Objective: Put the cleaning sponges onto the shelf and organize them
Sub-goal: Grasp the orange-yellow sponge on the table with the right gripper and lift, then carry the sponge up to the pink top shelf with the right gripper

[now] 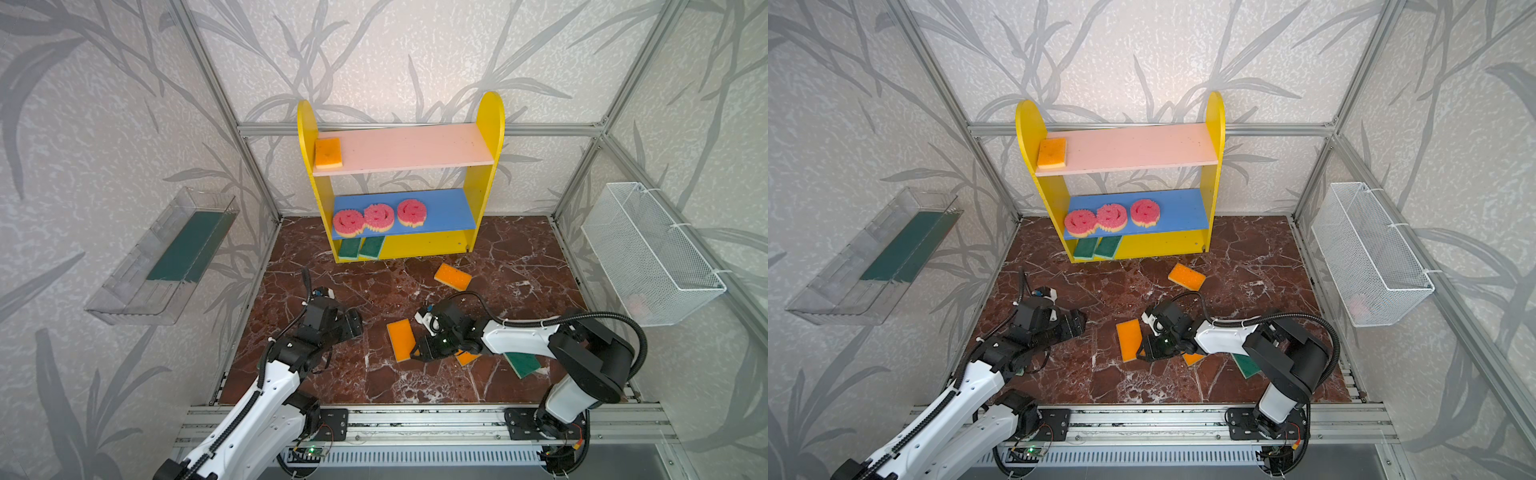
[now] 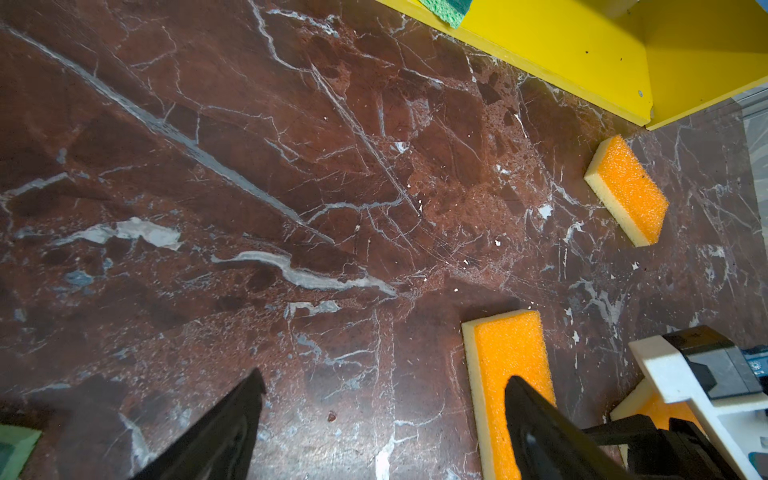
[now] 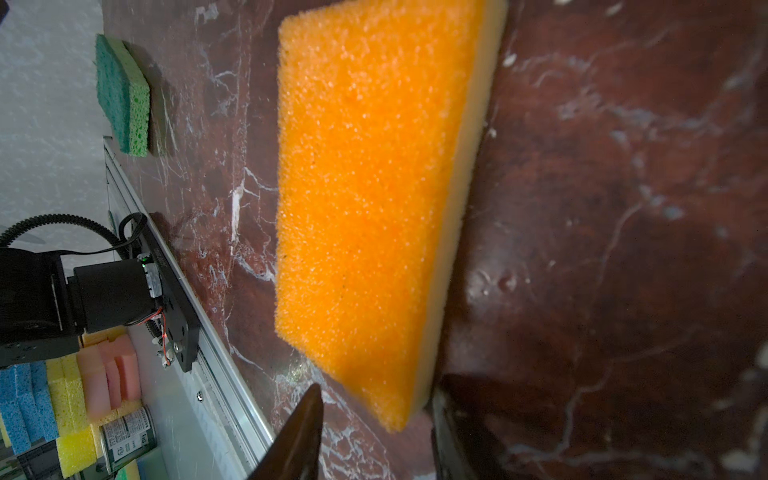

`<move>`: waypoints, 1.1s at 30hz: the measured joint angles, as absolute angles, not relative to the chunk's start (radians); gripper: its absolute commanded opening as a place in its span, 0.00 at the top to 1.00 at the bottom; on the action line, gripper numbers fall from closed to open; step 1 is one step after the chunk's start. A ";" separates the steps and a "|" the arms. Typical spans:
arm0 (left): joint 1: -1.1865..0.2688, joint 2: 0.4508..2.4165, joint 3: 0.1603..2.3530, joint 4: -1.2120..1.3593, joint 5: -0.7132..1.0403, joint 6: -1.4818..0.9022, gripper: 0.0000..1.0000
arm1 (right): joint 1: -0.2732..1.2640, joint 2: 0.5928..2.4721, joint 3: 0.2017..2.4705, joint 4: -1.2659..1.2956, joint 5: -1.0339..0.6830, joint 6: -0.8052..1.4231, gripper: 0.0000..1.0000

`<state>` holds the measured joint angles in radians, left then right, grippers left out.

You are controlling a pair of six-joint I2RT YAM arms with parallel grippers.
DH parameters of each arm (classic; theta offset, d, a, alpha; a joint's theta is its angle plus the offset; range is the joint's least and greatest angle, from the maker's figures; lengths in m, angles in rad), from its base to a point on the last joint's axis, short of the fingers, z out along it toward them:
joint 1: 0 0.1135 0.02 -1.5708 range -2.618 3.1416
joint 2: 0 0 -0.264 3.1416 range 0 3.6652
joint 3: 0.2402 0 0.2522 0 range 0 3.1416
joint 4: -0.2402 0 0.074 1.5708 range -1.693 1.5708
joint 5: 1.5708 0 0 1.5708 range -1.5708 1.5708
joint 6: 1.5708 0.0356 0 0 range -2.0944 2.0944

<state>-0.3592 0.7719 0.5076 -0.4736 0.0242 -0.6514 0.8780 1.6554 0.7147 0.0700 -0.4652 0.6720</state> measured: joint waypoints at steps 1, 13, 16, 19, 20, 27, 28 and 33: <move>-0.359 0.772 0.508 -0.474 0.024 -0.651 0.08 | 0.878 1.661 0.718 0.074 -0.463 0.674 0.65; -0.359 0.768 0.519 -0.482 0.024 -0.658 0.08 | 0.878 1.707 0.748 0.082 -0.448 0.679 0.93; -0.359 0.763 0.548 -0.493 0.025 -0.657 0.08 | 0.879 1.689 0.766 0.041 -0.426 0.653 1.00; -0.359 0.757 0.583 -0.505 0.027 -0.655 0.08 | 0.879 1.658 0.805 -0.024 -0.390 0.613 1.00; -0.359 0.756 0.594 -0.509 0.027 -0.654 0.08 | 0.879 1.649 0.823 -0.045 -0.379 0.600 1.00; -0.359 0.738 0.680 -0.566 0.024 -0.628 0.08 | 0.879 1.608 0.999 -0.171 -0.332 0.503 1.00; -0.359 0.735 0.693 -0.575 0.024 -0.621 0.08 | 0.878 1.608 1.037 -0.195 -0.326 0.488 1.00; -0.356 0.727 0.748 -0.615 0.023 -0.590 0.08 | 0.858 1.613 1.267 -0.284 -0.305 0.414 1.00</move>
<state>-0.3565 0.7273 0.7479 -0.6147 0.0227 -0.5903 0.8577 1.6135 1.2671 -0.2840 -0.3054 0.4137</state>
